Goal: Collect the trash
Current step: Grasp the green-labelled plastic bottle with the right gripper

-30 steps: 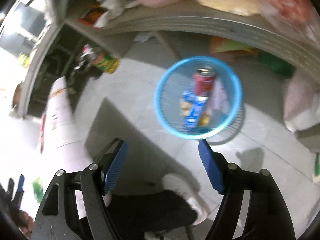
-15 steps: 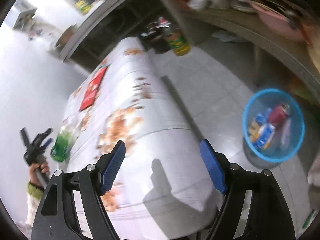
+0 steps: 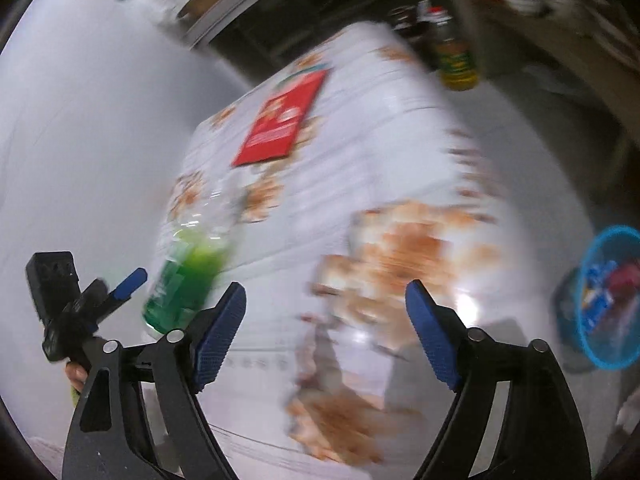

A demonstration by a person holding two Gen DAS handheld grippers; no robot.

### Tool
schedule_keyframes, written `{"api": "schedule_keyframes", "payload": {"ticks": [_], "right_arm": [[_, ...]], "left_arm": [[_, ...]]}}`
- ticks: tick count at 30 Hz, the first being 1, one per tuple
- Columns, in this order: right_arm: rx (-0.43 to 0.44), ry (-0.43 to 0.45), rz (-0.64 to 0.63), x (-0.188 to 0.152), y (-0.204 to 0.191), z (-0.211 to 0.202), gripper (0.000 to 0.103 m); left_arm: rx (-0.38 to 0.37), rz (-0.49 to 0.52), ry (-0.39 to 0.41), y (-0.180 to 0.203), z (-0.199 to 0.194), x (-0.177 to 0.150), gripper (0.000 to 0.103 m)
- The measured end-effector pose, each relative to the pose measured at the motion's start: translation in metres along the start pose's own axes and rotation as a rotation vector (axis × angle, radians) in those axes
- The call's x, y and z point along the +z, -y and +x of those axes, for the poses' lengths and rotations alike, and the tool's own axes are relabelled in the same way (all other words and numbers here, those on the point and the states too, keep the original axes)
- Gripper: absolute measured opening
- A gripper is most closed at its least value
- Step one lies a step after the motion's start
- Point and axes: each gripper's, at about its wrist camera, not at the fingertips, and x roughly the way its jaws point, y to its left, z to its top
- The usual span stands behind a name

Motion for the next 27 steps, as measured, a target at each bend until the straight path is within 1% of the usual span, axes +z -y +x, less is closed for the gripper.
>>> {"api": "schedule_keyframes", "payload": {"ticks": [1,3,5,6,8,10,13,14,15,16,17,18,19,21,23,26,27], "right_arm": [[0.023,-0.017,-0.019,0.004,-0.011,0.008,0.082],[0.075,-0.048,-0.038,0.014,-0.031,0.026,0.085],[0.117,-0.088,-0.027,0.023,-0.045,0.047,0.086],[0.122,-0.116,-0.007,0.027,-0.05,0.06,0.086],[0.125,-0.162,0.032,0.032,-0.058,0.084,0.087],[0.113,-0.203,0.079,0.032,-0.059,0.101,0.087],[0.106,-0.238,0.103,0.028,-0.066,0.118,0.087],[0.098,-0.226,0.087,0.027,-0.07,0.118,0.087],[0.084,-0.221,0.069,0.028,-0.074,0.117,0.087],[0.069,-0.217,0.045,0.027,-0.077,0.117,0.086],[0.062,-0.213,0.035,0.025,-0.079,0.116,0.077],[0.052,-0.211,0.022,0.024,-0.079,0.116,0.074],[0.061,-0.218,0.016,0.024,-0.078,0.116,0.072],[0.065,-0.216,0.012,0.024,-0.073,0.112,0.072],[0.046,-0.204,-0.001,0.023,-0.068,0.105,0.071],[0.022,-0.193,-0.003,0.02,-0.054,0.094,0.071],[0.004,-0.18,-0.004,0.017,-0.046,0.085,0.071]], "left_arm": [[0.015,0.001,0.024,0.001,-0.004,0.003,0.093],[0.069,-0.009,0.057,-0.006,-0.008,0.009,0.093],[0.101,-0.053,0.081,-0.017,-0.01,0.017,0.093],[0.11,-0.099,0.091,-0.028,-0.011,0.023,0.093],[0.135,-0.152,0.1,-0.043,-0.008,0.032,0.093],[0.187,-0.197,0.127,-0.059,-0.005,0.041,0.093],[0.248,-0.244,0.144,-0.077,0.007,0.062,0.093],[0.267,-0.248,0.146,-0.082,0.012,0.069,0.093],[0.304,-0.244,0.141,-0.087,0.022,0.08,0.093],[0.323,-0.23,0.132,-0.089,0.032,0.088,0.093],[0.345,-0.215,0.12,-0.091,0.043,0.096,0.093],[0.379,-0.194,0.111,-0.091,0.056,0.104,0.093],[0.393,-0.159,0.097,-0.088,0.071,0.112,0.093],[0.404,-0.096,0.068,-0.08,0.097,0.123,0.093],[0.392,-0.03,0.029,-0.069,0.121,0.128,0.093],[0.391,0.062,-0.054,-0.051,0.163,0.133,0.093],[0.393,0.107,-0.089,-0.043,0.179,0.133,0.093]]}}
